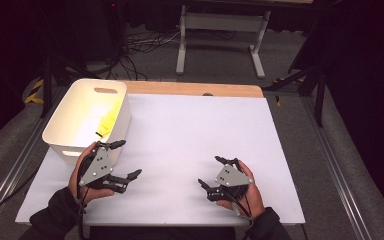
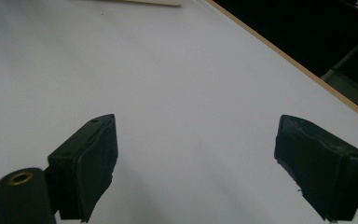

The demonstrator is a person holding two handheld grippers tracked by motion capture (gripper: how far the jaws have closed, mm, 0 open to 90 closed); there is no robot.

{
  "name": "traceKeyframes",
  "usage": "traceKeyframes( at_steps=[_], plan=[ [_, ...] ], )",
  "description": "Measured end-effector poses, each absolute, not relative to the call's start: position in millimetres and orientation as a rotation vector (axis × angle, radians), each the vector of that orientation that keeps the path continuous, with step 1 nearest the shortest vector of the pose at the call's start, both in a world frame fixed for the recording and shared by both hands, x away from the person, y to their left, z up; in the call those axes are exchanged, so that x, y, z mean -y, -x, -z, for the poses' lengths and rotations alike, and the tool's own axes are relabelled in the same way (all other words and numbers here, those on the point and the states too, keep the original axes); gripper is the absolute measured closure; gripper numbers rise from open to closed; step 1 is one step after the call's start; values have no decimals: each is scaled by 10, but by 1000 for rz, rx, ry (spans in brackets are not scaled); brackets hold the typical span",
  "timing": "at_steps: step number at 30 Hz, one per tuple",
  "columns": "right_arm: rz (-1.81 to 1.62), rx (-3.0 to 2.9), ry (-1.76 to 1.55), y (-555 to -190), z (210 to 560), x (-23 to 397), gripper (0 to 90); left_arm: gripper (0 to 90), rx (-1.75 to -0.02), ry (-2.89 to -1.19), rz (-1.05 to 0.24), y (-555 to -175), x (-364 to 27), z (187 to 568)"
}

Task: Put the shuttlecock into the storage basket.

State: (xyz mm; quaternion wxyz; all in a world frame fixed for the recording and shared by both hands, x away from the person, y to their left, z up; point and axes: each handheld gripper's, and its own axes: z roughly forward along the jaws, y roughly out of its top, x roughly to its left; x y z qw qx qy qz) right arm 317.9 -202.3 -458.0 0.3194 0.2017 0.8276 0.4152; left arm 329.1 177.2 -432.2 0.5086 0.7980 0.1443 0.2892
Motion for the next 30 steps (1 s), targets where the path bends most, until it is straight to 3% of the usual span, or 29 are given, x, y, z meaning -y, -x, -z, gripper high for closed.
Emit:
traceKeyframes(
  at_steps=[30],
  plan=[
    [-1080,-2186,-505,-3152,4601,1987,140,66,-366,-2006,-664,-3270,-1947,4692]
  ],
)
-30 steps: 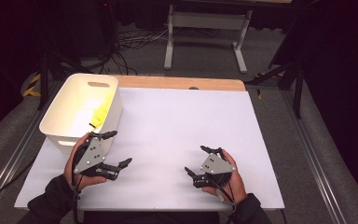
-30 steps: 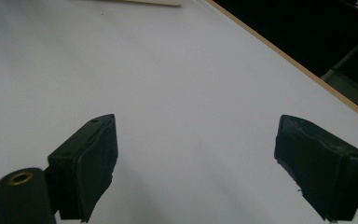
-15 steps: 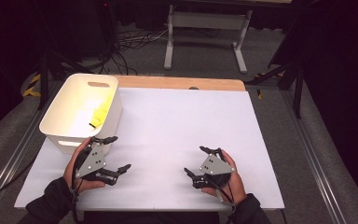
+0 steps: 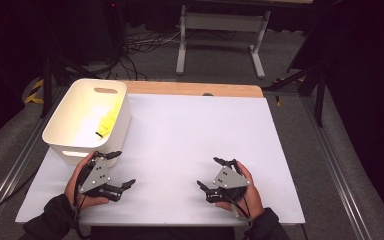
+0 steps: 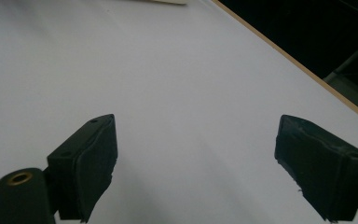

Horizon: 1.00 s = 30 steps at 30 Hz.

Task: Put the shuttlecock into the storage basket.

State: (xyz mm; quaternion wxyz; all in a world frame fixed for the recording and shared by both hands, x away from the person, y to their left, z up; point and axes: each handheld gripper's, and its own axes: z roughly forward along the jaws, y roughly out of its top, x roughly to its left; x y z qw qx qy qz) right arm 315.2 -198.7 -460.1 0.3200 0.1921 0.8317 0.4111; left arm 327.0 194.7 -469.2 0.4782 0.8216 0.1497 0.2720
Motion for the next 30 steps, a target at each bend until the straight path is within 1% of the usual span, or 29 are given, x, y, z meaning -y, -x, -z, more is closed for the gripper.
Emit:
traceKeyframes(
  at_steps=[26,29,30],
  plan=[
    [-1080,-2178,-511,-3107,4616,2014,135,58,-478,-1996,-649,-3131,-2325,4855],
    [-1082,-2177,-514,-3106,4619,2020,134,44,-496,-2005,-661,-3115,-2371,4876],
    [-1091,-2177,-519,-3104,4619,2025,134,37,-507,-1999,-646,-3111,-2403,4885]
  ],
)
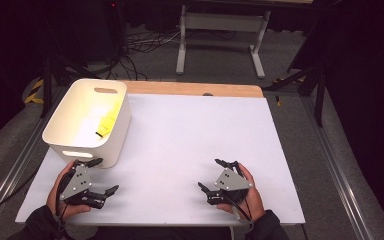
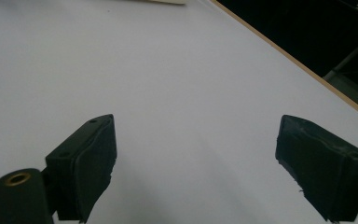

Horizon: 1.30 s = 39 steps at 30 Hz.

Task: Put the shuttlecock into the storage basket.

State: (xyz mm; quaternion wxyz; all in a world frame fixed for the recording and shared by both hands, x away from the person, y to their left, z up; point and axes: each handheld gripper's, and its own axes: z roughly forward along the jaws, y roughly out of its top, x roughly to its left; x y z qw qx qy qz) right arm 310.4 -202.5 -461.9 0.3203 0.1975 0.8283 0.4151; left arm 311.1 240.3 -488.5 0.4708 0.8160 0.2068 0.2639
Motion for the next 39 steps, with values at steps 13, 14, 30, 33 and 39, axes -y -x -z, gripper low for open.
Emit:
traceKeyframes(
  at_steps=[13,14,30,33,39],
  plan=[
    [-1108,-2179,-513,-3101,4624,2050,134,25,-555,-1979,-642,-3083,-2496,4891],
    [-1107,-2180,-510,-3102,4625,2049,134,25,-556,-1976,-640,-3082,-2499,4885],
    [-1098,-2178,-513,-3084,4616,2043,134,29,-535,-1980,-637,-3071,-2474,4890],
    [-1095,-2180,-516,-3082,4620,2024,135,29,-527,-1983,-635,-3066,-2466,4886],
    [-1085,-2185,-514,-3086,4634,2018,135,30,-523,-1985,-626,-3073,-2432,4891]
  ],
)
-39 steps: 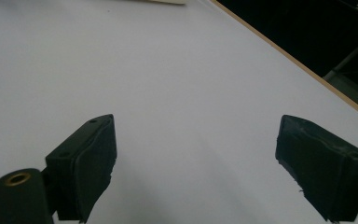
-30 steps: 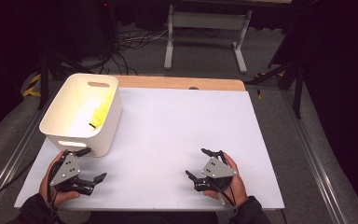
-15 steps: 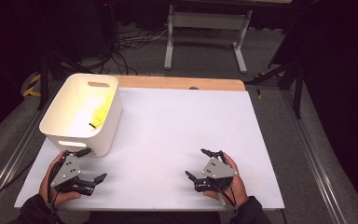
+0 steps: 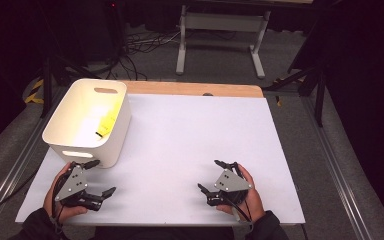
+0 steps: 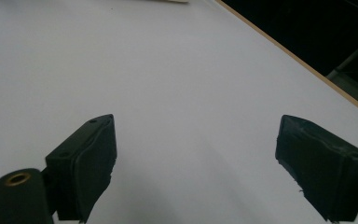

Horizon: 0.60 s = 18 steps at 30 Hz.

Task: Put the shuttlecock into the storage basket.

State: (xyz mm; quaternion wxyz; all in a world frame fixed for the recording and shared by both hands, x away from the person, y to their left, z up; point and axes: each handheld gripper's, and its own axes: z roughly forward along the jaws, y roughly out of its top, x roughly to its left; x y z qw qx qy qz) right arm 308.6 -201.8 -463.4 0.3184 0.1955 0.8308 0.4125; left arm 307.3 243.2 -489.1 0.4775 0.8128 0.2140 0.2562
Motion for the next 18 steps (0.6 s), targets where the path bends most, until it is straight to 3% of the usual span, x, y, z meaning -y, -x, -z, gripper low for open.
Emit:
traceKeyframes(
  at_steps=[18],
  plan=[
    [-1090,-2186,-528,-3103,4650,2051,135,31,-531,-1984,-612,-3094,-2404,4887]
  ],
)
